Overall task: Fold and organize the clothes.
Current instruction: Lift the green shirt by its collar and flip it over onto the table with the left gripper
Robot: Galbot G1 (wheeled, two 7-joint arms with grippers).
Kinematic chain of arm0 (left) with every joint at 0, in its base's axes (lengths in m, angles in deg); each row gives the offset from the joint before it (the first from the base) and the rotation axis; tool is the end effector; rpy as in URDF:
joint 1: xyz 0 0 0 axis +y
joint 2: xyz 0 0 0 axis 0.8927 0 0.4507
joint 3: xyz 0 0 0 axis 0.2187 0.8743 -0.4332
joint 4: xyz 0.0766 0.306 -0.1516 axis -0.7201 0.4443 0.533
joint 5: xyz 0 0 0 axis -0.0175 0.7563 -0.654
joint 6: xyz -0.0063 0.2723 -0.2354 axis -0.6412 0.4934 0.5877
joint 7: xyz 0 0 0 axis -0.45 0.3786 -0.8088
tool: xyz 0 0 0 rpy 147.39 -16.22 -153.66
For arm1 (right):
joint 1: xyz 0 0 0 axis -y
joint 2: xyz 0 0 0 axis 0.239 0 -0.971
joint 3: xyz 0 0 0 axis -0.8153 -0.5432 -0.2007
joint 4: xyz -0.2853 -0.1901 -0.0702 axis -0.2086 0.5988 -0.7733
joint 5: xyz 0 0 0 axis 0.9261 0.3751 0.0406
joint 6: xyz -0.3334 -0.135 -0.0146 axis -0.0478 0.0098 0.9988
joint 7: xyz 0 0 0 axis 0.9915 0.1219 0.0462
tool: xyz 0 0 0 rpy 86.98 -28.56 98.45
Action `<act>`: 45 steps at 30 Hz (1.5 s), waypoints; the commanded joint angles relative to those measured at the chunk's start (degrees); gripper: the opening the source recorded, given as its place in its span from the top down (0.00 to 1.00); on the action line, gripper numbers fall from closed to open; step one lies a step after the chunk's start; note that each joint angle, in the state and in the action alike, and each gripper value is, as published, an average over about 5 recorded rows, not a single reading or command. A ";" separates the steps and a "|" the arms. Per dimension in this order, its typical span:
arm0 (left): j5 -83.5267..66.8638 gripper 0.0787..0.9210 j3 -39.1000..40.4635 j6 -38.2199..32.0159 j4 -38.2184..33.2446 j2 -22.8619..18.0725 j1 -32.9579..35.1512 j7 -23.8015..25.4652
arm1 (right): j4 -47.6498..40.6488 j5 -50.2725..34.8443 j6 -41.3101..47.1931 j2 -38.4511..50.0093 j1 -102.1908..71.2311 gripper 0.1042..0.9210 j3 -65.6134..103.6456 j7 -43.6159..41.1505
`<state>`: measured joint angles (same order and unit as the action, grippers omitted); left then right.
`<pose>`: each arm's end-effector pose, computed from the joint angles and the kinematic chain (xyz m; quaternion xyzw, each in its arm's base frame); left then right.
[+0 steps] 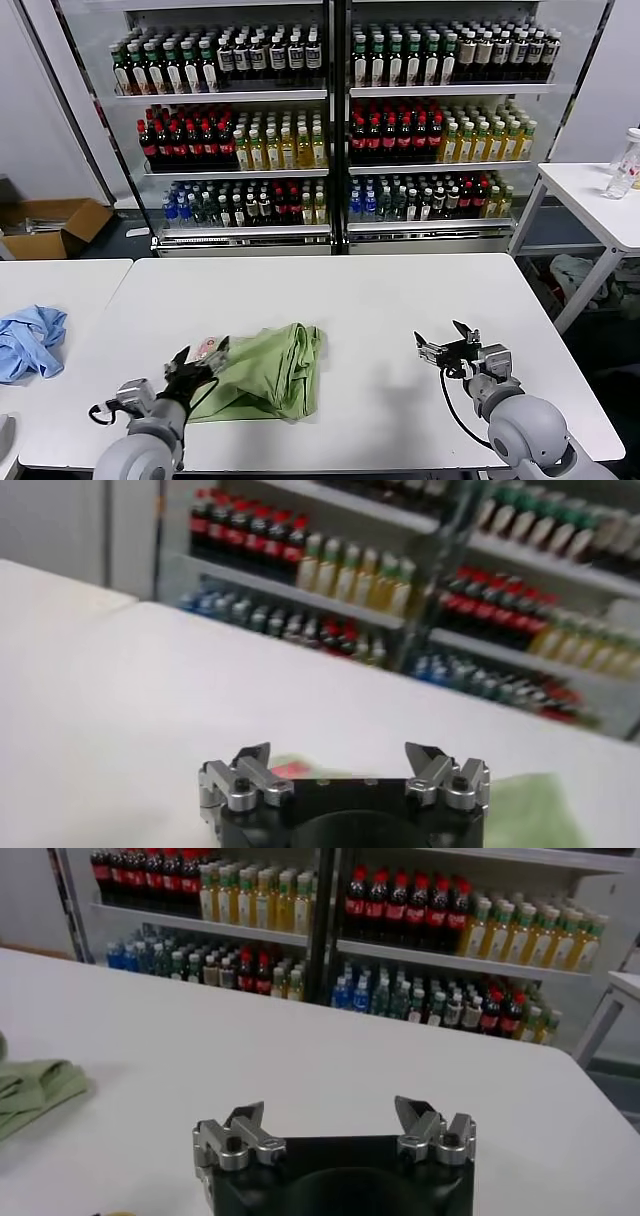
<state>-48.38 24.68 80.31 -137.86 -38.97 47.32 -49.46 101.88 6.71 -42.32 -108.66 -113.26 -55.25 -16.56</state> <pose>0.2381 0.0629 -0.2702 0.0189 -0.9686 0.1342 0.2085 0.2815 -0.0701 -0.2342 0.0936 -0.9681 0.0816 0.2177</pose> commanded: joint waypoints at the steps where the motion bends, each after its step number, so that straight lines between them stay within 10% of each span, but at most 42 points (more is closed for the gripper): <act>1: 1.11 0.12 -4.96 1.10 2.63 -0.21 4.48 0.71 | 0.44 0.05 -0.07 0.14 -0.31 0.12 0.79 -0.02; 19: -7.61 0.15 -2.15 0.73 6.04 -4.37 1.56 3.49 | 1.02 -0.08 -0.68 1.14 -1.83 0.12 2.67 -0.23; 45: -33.14 0.97 -11.48 -1.60 7.61 -7.03 0.84 7.62 | 1.47 -0.65 -0.60 1.87 -1.63 0.12 2.76 -0.10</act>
<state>-70.25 17.47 78.98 -130.24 -45.43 48.14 -42.02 103.93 6.43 -43.03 -106.83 -115.89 -51.91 -16.71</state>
